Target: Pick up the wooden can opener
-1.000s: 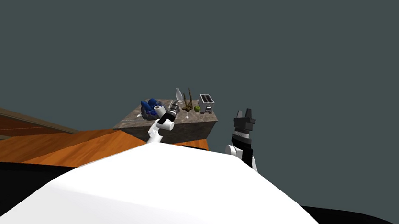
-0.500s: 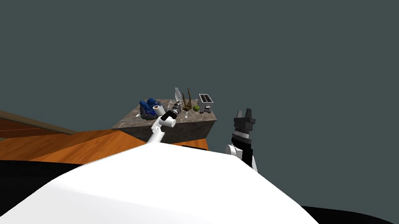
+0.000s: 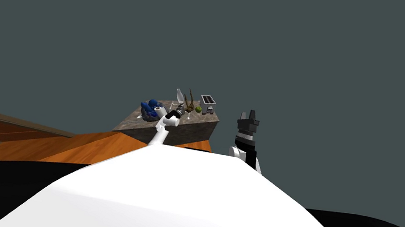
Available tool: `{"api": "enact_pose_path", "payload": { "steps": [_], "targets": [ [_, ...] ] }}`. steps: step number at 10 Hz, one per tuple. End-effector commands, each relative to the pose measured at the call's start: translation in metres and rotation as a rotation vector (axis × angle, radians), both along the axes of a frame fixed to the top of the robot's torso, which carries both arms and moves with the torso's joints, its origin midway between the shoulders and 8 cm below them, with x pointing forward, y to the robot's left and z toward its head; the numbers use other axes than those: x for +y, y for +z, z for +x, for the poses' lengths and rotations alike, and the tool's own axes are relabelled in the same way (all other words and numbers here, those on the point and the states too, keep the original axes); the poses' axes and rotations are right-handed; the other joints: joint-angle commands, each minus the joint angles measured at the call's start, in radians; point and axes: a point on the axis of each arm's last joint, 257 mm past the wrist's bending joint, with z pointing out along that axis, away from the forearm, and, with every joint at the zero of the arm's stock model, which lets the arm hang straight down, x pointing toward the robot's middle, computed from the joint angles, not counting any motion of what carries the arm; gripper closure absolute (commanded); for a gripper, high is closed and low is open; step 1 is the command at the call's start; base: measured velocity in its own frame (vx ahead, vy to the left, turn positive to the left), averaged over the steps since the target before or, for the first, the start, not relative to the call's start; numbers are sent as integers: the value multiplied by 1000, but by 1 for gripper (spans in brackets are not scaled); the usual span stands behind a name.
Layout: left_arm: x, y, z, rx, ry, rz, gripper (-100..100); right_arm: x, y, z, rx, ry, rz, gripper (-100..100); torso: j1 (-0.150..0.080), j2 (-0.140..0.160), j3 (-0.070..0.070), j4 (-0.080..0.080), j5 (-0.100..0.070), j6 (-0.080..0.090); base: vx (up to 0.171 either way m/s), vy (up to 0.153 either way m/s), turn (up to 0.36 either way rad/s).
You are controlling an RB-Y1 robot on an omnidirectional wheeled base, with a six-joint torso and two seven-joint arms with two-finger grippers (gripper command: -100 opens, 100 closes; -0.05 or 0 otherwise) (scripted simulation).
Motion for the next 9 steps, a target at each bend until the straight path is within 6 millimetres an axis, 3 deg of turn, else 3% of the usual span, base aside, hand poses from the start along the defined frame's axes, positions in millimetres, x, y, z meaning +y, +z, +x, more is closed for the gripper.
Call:
{"api": "enact_pose_path", "payload": {
  "steps": [1, 9],
  "targets": [
    [0, -9, 5, 49, 1, -23, -100, 0, 0, 0, 0, 0, 0, 0, 0, 0, 0, 0, 0, 0, -8, -5, -17],
    [1, -42, 24, 256, 17, -104, -100, 0, 0, 0, 0, 0, 0, 0, 1, 0, 0, 0, 0, 0, -6, 6, -19]
  ]
}}
